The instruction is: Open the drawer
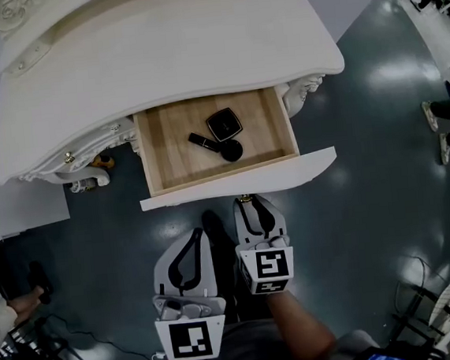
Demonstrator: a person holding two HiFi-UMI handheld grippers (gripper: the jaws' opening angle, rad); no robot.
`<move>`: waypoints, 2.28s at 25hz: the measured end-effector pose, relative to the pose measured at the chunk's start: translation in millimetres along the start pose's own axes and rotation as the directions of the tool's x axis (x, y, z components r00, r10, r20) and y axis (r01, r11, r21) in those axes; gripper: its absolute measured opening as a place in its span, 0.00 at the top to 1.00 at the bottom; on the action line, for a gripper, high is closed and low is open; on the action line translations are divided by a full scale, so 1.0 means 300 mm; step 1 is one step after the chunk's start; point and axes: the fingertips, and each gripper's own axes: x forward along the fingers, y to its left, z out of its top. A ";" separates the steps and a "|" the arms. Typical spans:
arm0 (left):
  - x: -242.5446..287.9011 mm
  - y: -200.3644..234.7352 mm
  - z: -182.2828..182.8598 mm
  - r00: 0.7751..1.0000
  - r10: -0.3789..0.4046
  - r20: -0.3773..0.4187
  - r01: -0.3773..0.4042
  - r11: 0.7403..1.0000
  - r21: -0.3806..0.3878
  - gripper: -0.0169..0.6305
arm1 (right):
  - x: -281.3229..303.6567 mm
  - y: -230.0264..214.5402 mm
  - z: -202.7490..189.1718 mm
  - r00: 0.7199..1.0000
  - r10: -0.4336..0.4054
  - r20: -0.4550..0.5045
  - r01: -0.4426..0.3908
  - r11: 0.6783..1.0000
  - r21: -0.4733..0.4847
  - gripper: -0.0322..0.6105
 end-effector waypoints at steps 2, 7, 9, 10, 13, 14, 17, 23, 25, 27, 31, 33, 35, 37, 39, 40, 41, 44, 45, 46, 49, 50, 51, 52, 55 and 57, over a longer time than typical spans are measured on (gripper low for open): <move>-0.002 -0.006 0.001 1.000 0.000 -0.004 0.000 1.000 0.004 0.95 | -0.004 -0.001 -0.004 1.000 0.001 -0.002 -0.001 1.000 -0.001 0.76; -0.017 -0.028 0.016 1.000 -0.002 0.008 0.002 1.000 0.012 0.95 | -0.026 0.004 -0.008 1.000 0.011 0.000 -0.011 1.000 -0.003 0.76; -0.019 -0.034 0.015 1.000 -0.003 0.007 0.002 1.000 0.014 0.95 | -0.028 0.006 -0.010 1.000 0.016 -0.001 -0.016 1.000 -0.009 0.76; -0.017 -0.032 0.016 1.000 0.000 0.009 0.000 1.000 0.012 0.95 | -0.024 0.006 -0.009 1.000 0.018 -0.002 -0.018 1.000 -0.011 0.76; -0.022 -0.035 0.020 1.000 0.006 0.016 -0.006 1.000 0.013 0.95 | -0.024 0.002 -0.015 1.000 0.022 -0.005 -0.022 1.000 -0.013 0.76; -0.028 -0.041 0.020 1.000 0.005 0.015 -0.005 1.000 0.021 0.95 | -0.030 -0.001 -0.019 1.000 0.026 -0.009 -0.026 1.000 -0.011 0.76; -0.042 -0.046 0.025 1.000 0.012 0.018 -0.012 1.000 0.022 0.95 | -0.053 0.000 -0.019 0.999 0.044 -0.027 -0.045 0.999 -0.008 0.76; -0.085 -0.042 0.145 0.998 0.026 0.053 -0.026 1.000 0.001 0.95 | -0.197 0.053 0.136 0.995 0.101 0.014 -0.100 0.993 -0.069 0.76; -0.096 -0.021 0.212 0.997 0.040 0.066 -0.039 0.999 -0.013 0.95 | -0.247 0.084 0.262 0.989 0.127 0.074 -0.119 0.988 -0.098 0.77; -0.121 -0.006 0.286 0.993 0.065 0.103 -0.063 0.998 -0.016 0.95 | -0.310 0.115 0.385 0.979 0.147 0.143 -0.128 0.982 -0.139 0.81; -0.200 0.010 0.422 0.973 0.118 0.200 -0.114 0.993 -0.028 0.95 | -0.461 0.159 0.582 0.953 0.168 0.253 -0.118 0.973 -0.201 0.89; -0.237 0.017 0.471 0.964 0.138 0.226 -0.134 0.990 -0.035 0.95 | -0.520 0.167 0.645 0.939 0.179 0.294 -0.112 0.966 -0.232 0.91; -0.266 0.017 0.515 0.955 0.147 0.259 -0.144 0.989 -0.030 0.95 | -0.566 0.164 0.693 0.925 0.184 0.333 -0.100 0.962 -0.254 0.92; -0.296 0.010 0.538 0.948 0.150 0.280 -0.149 0.989 -0.023 0.95 | -0.609 0.161 0.724 0.914 0.181 0.362 -0.084 0.959 -0.269 0.93; -0.318 0.006 0.548 0.945 0.154 0.288 -0.155 0.988 -0.020 0.95 | -0.642 0.158 0.745 0.907 0.177 0.382 -0.070 0.958 -0.279 0.93; -0.326 0.003 0.553 0.944 0.156 0.292 -0.157 0.987 -0.021 0.95 | -0.655 0.156 0.752 0.903 0.176 0.391 -0.064 0.957 -0.283 0.93; -0.333 0.000 0.557 0.942 0.157 0.296 -0.158 0.987 -0.021 0.95 | -0.665 0.156 0.756 0.901 0.175 0.397 -0.060 0.956 -0.286 0.93; -0.347 -0.008 0.560 0.941 0.156 0.302 -0.161 0.987 -0.008 0.95 | -0.682 0.164 0.753 0.896 0.181 0.406 -0.060 0.954 -0.293 0.93; -0.349 -0.009 0.559 0.940 0.155 0.302 -0.161 0.987 -0.004 0.95 | -0.684 0.166 0.750 0.895 0.183 0.406 -0.061 0.954 -0.295 0.93; -0.351 -0.010 0.557 0.941 0.156 0.302 -0.162 0.987 -0.005 0.95 | -0.687 0.169 0.748 0.895 0.184 0.407 -0.062 0.953 -0.296 0.93; -0.358 -0.017 0.552 0.941 0.155 0.300 -0.158 0.987 -0.013 0.95 | -0.695 0.175 0.749 0.893 0.187 0.410 -0.064 0.953 -0.296 0.93; -0.360 -0.018 0.552 0.942 0.155 0.298 -0.158 0.987 -0.014 0.95 | -0.697 0.176 0.750 0.892 0.188 0.410 -0.065 0.953 -0.296 0.93; -0.360 -0.018 0.554 0.942 0.155 0.298 -0.158 0.987 -0.012 0.95 | -0.697 0.176 0.750 0.892 0.189 0.410 -0.066 0.953 -0.295 0.93; -0.359 -0.019 0.556 0.942 0.154 0.299 -0.159 0.987 -0.009 0.95 | -0.697 0.176 0.752 0.892 0.190 0.410 -0.067 0.953 -0.295 0.93; -0.356 -0.022 0.561 0.941 0.151 0.304 -0.160 0.987 0.002 0.95 | -0.696 0.170 0.751 0.892 0.189 0.411 -0.066 0.953 -0.294 0.93; -0.355 -0.022 0.558 0.941 0.151 0.304 -0.161 0.987 0.008 0.95 | -0.694 0.171 0.749 0.891 0.190 0.412 -0.066 0.953 -0.297 0.93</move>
